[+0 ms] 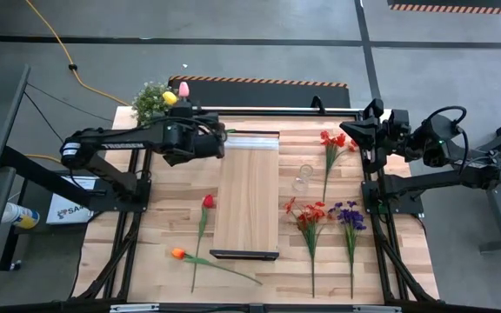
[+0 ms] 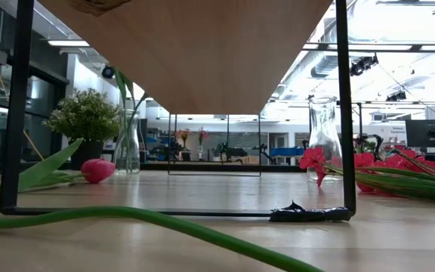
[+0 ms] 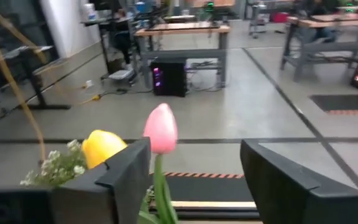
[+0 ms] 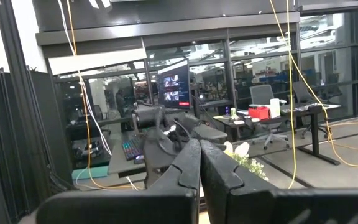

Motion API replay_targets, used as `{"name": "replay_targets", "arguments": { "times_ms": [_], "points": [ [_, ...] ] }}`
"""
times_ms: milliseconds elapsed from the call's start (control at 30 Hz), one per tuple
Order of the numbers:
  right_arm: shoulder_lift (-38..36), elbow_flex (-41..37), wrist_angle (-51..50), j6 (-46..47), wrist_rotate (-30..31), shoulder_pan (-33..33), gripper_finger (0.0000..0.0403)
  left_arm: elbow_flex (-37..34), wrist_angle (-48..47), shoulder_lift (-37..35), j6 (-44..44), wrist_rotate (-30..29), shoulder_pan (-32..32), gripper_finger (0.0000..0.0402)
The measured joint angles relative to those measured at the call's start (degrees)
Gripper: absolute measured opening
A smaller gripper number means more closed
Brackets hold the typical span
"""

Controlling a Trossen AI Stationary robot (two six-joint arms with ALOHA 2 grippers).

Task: Pick and place flowers into a vace then onto a shelf
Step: Put the red flower into the left vase

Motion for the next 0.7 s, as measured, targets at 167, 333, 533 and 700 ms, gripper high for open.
{"name": "replay_targets", "arguments": {
  "times_ms": [167, 333, 533, 700],
  "points": [
    [0.0, 0.0, 0.0, 0.0, 0.0, 0.0, 0.0000, 7.3, 0.0, 0.0, 11.0, -0.2, -5.0, 0.0316],
    [0.0, 0.0, 0.0, 0.0, 0.0, 0.0, 0.0000, 15.4, 0.0, 0.0, 24.8, 6.1, -12.1, 0.0332],
    [0.0, 0.0, 0.0, 0.0, -0.4, 0.0, 0.0000, 24.6, 0.0, 0.0, 29.5, 21.5, -20.0, 0.0337],
    [0.0, 0.0, 0.0, 0.4, -0.6, 0.0, 0.0000, 27.6, 0.0, 0.0, 22.0, 34.9, -25.3, 0.0332]
  ]
}}
